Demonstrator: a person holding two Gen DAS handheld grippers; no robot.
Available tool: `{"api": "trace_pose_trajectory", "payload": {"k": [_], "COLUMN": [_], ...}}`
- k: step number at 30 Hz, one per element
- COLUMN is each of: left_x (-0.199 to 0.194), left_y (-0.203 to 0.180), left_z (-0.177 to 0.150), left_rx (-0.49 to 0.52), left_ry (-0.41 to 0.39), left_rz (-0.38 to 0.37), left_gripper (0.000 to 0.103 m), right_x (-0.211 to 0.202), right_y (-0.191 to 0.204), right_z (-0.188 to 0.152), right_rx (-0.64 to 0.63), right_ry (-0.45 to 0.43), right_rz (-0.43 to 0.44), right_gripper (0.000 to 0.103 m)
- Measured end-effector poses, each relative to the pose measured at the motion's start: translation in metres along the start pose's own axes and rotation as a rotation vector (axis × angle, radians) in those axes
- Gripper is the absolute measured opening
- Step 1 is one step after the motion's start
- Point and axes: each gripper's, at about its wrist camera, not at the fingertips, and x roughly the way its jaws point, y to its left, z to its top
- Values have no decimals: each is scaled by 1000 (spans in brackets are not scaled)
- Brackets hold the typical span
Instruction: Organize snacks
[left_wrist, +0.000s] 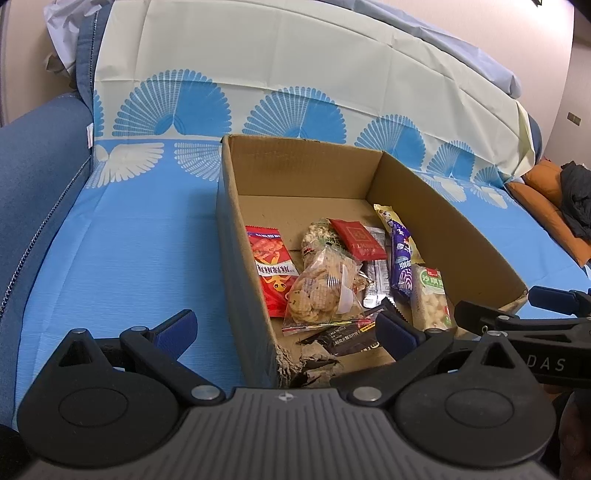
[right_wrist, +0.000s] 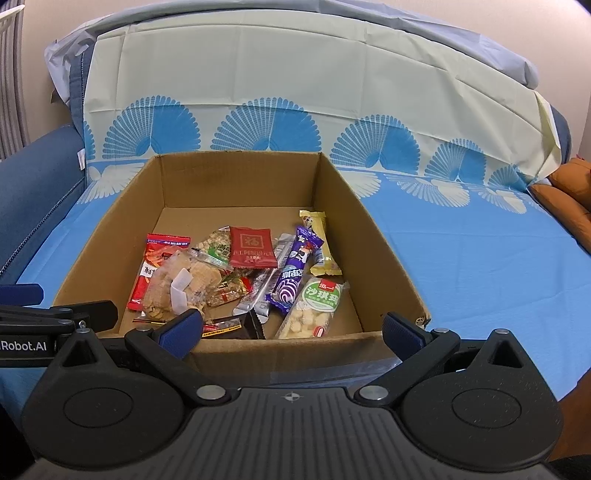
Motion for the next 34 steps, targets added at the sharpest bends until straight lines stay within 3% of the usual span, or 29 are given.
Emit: {"api": "trace_pose_trajectory", "payload": {"k": [34], "left_x": [2], "left_y": [0], "left_z": [-2], "left_rx": [5], "left_ry": [-8], "left_rz": [-30], "left_gripper": [103], "right_x": [0], "right_y": [0], "right_z": [-2], "right_rx": [15], "right_ry": [21], "right_rz": [-11], "right_gripper": [102]}}
